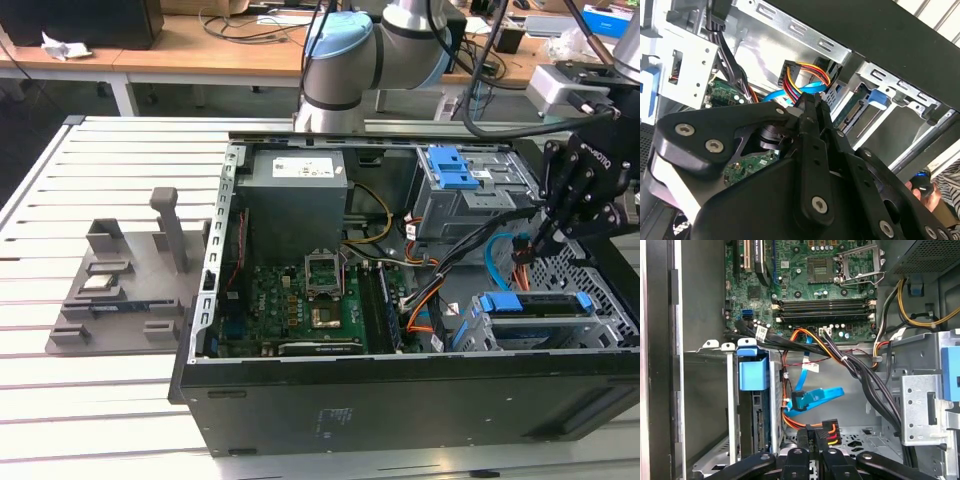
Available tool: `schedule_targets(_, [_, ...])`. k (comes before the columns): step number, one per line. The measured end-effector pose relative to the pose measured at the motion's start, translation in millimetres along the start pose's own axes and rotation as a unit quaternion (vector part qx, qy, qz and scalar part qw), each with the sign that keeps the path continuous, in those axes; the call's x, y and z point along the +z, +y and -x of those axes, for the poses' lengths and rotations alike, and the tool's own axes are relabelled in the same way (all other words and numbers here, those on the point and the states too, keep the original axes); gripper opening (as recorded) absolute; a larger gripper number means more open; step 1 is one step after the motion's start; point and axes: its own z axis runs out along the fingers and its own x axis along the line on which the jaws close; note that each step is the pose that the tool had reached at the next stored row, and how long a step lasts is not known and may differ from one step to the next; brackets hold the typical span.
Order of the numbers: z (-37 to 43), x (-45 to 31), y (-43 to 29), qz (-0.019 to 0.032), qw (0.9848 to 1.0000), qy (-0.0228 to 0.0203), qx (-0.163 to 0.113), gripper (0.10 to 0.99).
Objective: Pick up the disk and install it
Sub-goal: 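Insert the first disk wire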
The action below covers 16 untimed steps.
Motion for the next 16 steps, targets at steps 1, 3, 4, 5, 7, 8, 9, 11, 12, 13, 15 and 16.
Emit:
schedule_targets(1, [-1.8,0.1,-0.1,0.0,1.0,0.0004,0.0,0.169])
schedule_targets(3, [-3.6,0.2,-0.2,0.0,1.0,0.0008,0.0,0.169])
schedule_targets(4, [-4.4,0.3,-0.3,-0.0001,1.0,0.001,0.0,0.169])
schedule_targets(5, [-5.4,0.3,-0.3,-0.0001,1.0,0.0011,0.0,0.169])
schedule_targets(7, [-7.6,0.6,-0.4,-0.0001,1.0,0.0017,0.0,0.169])
schedule_targets(8, [-8.5,0.6,-0.5,-0.0001,1.0,0.0022,0.0,0.169])
schedule_targets(9, [-9.5,0.7,-0.5,-0.0001,1.0,0.0023,0.0,0.169])
schedule_targets(11, [-12.4,0.9,-0.7,-0.0001,1.0,0.0024,0.0,0.169])
schedule_targets(12, [-13.6,1.0,-0.7,-0.0001,1.0,0.0024,0.0,0.169])
schedule_targets(13, [-15.2,1.1,-0.8,-0.0001,1.0,0.0024,0.0,0.169])
schedule_targets(15, [-18.8,1.3,-1.1,-0.0001,1.0,0.0024,0.0,0.169])
schedule_targets(16, [-20.2,1.6,-1.2,-0.0001,1.0,0.0023,0.0,0.169])
